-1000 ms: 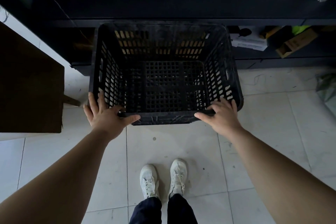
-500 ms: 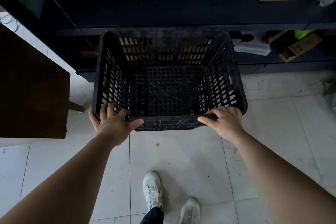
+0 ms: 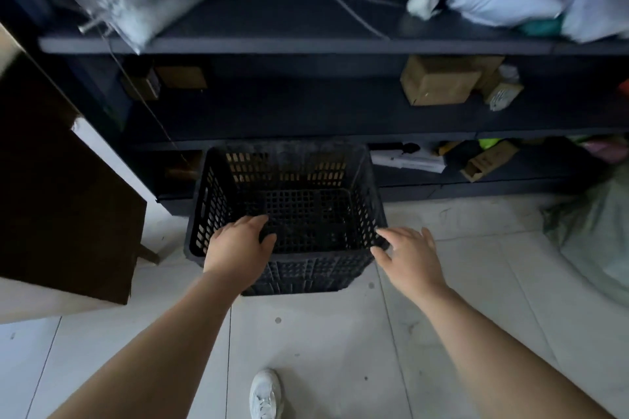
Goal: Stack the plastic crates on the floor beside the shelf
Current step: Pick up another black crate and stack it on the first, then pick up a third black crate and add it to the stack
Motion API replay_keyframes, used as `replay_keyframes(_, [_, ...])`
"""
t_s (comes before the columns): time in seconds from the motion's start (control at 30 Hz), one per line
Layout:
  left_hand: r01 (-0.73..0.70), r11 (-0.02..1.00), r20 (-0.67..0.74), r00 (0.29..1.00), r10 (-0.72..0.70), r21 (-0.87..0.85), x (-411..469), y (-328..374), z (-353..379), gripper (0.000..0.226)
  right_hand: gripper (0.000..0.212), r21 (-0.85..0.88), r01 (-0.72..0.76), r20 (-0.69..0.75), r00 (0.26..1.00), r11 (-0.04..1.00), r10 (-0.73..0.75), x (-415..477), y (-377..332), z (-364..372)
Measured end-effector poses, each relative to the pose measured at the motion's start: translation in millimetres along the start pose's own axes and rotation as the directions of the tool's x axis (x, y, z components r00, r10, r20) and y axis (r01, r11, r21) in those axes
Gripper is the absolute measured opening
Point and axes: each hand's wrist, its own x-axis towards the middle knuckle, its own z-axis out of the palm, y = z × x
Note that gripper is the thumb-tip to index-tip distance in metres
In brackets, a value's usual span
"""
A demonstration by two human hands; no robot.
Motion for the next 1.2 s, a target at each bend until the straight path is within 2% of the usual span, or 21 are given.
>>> replay_keyframes(0.3, [-0.285,0.957,-0.086,0.956,0.281,-0.043,-49,120,-131,0.05,0.042,0.098,-0.198,-0.23,0.949,0.975,0.215,-83,25,-181])
replay_keyframes(0.43, [-0.468,0.88,-0.106,0.882,0.459,-0.083,-59,183,-174,0.048,0.042,0.162,-0.316,-0.308,0.884,0.935,0.352,-123,34,-228])
replay_keyframes(0.57, [-0.638,0.766,-0.118,0.769,0.628,-0.082,-68,237,-198,0.043,0.041,0.206,-0.446,-0.369,0.789,0.871,0.491,-165,38,-258])
replay_keyframes(0.67, [-0.748,0.662,-0.075,0.663,0.745,-0.042,-79,268,-202,0.04,0.039,0.254,-0.552,-0.419,0.677,0.794,0.604,-205,41,-271])
replay_keyframes(0.77, [-0.84,0.54,-0.021,0.541,0.841,-0.047,-97,295,-195,0.037,0.039,0.31,-0.644,-0.471,0.536,0.7,0.701,-257,43,-272])
replay_keyframes(0.87, [-0.906,0.421,0.052,0.419,0.906,-0.044,-126,323,-183,0.032,0.041,0.318,-0.748,-0.47,0.41,0.583,0.782,-318,41,-272])
replay_keyframes(0.97, [-0.949,0.295,0.106,0.284,0.953,-0.111,-170,351,-169,0.046,0.044,0.368,-0.821,-0.45,0.254,0.437,0.856,-383,35,-266])
replay_keyframes(1.03, [-0.97,0.204,0.129,0.188,0.974,-0.131,-202,370,-157,0.048,0.045,0.403,-0.849,-0.44,0.148,0.342,0.886,-427,29,-260])
replay_keyframes(1.2, [-0.974,-0.041,0.13,-0.072,0.989,-0.225,-290,418,-120,0.064,0.044,0.463,-0.88,-0.414,-0.109,0.106,0.904,-534,15,-244])
